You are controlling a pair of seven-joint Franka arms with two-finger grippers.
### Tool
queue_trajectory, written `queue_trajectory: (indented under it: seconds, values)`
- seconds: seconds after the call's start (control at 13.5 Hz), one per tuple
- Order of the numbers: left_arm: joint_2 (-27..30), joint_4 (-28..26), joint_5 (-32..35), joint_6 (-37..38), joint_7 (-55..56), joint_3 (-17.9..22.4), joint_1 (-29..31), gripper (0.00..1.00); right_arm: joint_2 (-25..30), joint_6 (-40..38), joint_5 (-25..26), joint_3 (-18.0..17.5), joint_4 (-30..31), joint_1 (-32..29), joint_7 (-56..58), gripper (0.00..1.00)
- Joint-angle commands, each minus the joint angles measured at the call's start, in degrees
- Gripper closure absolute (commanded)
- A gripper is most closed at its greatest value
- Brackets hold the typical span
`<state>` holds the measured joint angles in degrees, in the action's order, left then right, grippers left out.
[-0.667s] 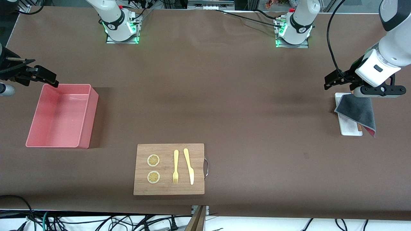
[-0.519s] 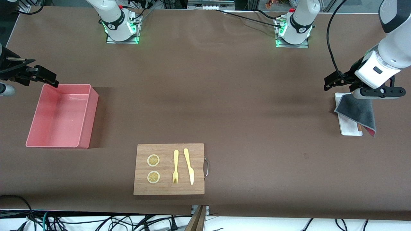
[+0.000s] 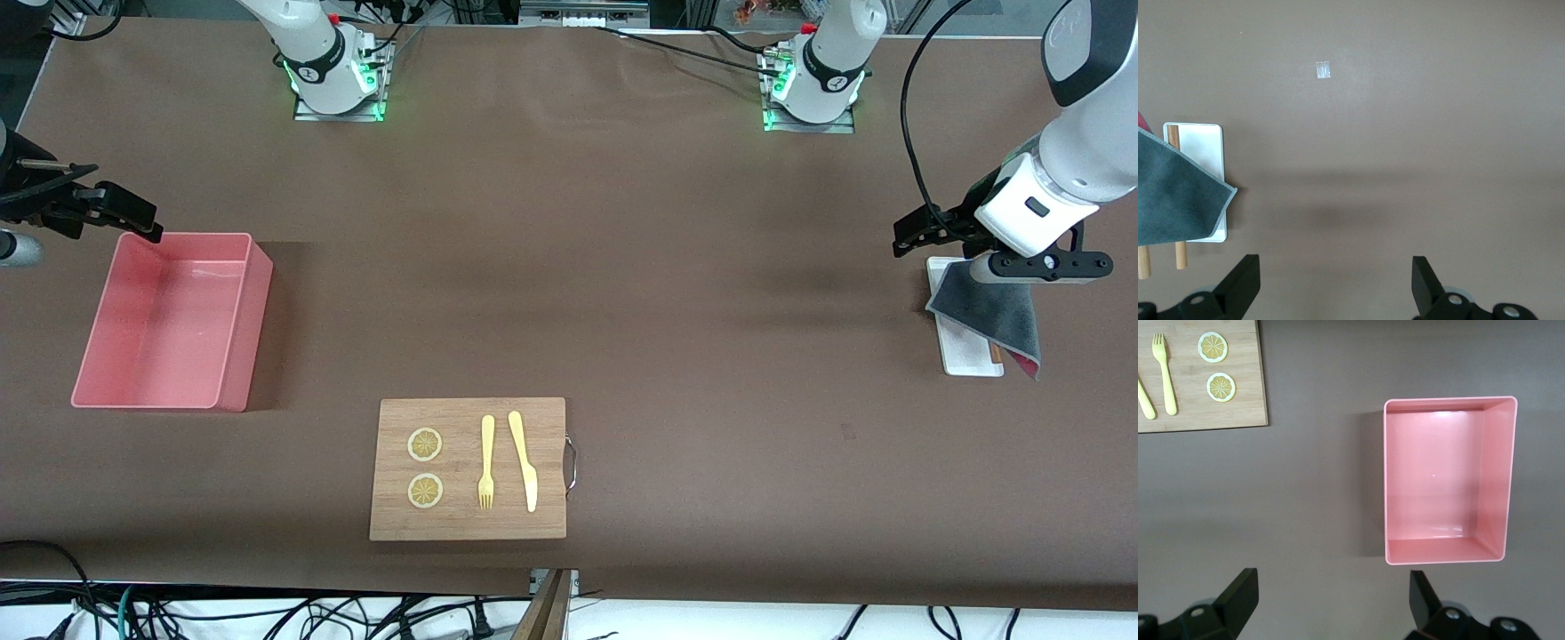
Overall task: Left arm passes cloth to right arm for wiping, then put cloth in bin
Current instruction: 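Lower the left gripper onto the grey cloth on the white tray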
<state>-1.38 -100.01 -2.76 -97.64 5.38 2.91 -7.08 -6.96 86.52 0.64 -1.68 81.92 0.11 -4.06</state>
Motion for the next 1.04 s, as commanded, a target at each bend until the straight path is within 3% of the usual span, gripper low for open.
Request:
queue_trajectory:
  seconds: [0.0, 0.96]
  values:
    - [-1.26, 2.01, 1.27, 1.58, -0.29, 0.43, -0.74, 0.0, -0.42, -0.21, -0.02, -0.08, -0.97, -0.19, 0.55, 0.0]
    - [-1.79, 1.83, 3.1, 2.99, -0.29, 0.43, -0.74, 0.0, -0.42, 0.05, -0.02, -0.08, -0.97, -0.19, 0.46, 0.0]
